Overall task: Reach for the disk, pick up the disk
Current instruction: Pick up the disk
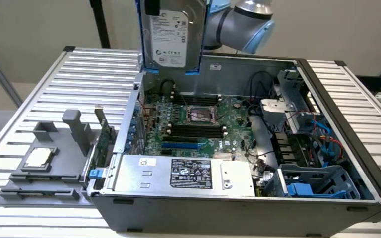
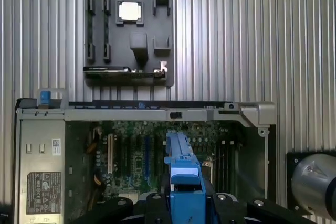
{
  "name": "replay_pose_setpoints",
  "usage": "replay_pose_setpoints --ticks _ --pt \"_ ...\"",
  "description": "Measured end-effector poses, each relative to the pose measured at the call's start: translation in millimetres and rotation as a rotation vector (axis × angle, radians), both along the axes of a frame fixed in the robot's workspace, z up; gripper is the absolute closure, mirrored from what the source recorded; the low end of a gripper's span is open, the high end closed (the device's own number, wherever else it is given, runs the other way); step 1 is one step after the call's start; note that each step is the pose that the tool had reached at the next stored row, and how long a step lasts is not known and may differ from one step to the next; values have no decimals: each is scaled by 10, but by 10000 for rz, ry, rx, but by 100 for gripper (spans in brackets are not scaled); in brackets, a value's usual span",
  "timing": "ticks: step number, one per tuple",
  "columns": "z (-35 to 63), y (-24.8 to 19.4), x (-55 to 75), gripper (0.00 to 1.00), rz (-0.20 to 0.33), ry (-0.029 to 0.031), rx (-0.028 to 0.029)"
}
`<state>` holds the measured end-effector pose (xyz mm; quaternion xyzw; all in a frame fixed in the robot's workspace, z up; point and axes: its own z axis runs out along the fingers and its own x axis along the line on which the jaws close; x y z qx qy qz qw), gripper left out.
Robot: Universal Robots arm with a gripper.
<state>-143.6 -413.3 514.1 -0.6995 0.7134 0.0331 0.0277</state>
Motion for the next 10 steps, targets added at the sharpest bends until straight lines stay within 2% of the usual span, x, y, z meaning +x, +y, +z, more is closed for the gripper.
replay_pose_setpoints --ticks 10 --pt "1 -163 452 67 2 2 -2"
